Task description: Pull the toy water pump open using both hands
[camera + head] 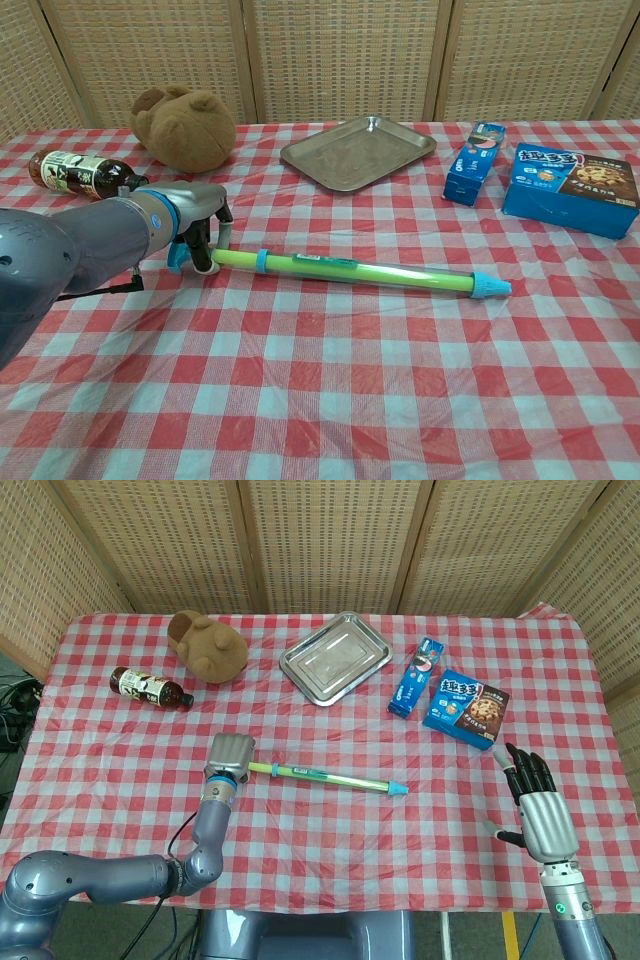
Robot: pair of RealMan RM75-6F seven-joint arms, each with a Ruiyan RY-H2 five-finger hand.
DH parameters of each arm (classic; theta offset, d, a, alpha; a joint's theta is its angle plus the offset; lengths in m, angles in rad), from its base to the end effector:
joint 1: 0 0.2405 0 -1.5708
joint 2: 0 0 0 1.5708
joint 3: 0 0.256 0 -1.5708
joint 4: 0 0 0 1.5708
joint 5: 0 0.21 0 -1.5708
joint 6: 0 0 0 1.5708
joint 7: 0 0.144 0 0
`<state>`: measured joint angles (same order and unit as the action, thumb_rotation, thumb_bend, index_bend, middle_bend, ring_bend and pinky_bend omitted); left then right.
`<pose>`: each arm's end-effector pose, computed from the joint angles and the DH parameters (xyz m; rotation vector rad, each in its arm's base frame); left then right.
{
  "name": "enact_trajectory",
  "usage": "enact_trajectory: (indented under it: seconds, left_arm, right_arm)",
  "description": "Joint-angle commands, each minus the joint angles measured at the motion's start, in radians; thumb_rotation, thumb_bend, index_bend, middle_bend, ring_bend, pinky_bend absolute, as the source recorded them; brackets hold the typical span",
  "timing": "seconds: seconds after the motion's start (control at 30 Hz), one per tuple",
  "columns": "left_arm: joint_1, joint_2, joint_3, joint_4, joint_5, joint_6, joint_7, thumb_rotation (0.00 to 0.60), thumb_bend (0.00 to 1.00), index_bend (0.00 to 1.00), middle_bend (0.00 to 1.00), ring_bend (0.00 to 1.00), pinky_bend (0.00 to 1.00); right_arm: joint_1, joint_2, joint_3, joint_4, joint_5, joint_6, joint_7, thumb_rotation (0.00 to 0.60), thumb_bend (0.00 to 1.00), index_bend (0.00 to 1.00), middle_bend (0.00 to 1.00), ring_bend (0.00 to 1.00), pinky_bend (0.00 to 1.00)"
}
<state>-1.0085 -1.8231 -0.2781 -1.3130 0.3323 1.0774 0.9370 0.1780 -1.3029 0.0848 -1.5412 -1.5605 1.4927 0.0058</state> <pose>-0.1106 0.3729 -0.0811 -1.7053 -1.0359 -0.4753 -0.2762 -0.2140 0.1097 1.4249 -0.8857 1.1225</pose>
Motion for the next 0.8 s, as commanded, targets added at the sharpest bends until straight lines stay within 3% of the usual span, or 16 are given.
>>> enact_trajectory:
  seconds: [0.03,0.57,0.8]
  left_arm:
    - [0.010,0.014,-0.001,-0.019,0.033,0.020,-0.022,0.600,0.59,0.80,0.91,0.83,0.75]
    - [0.082,0.164,-0.064,-0.222,0.093,0.103,-0.136,0.600,0.64,0.87,0.93,0.85,0.75]
    - [0.118,0.251,-0.066,-0.319,0.148,0.127,-0.181,0.600,0.64,0.87,0.93,0.85,0.75]
  right_arm:
    - [0.000,0.002,-0.001,-0.003,0.003,-0.004,-0.001,0.600,0.12,0.02,0.00,0.00,0.00]
    - [0.003,0.001,-0.010,-0.016,-0.002,-0.017,-0.021,0.600,0.12,0.02,0.00,0.00,0.00]
    - [0.009,-0.007,-0.009,-0.017,-0.004,-0.024,-0.032,0.600,0.12,0.05,0.00,0.00,0.00]
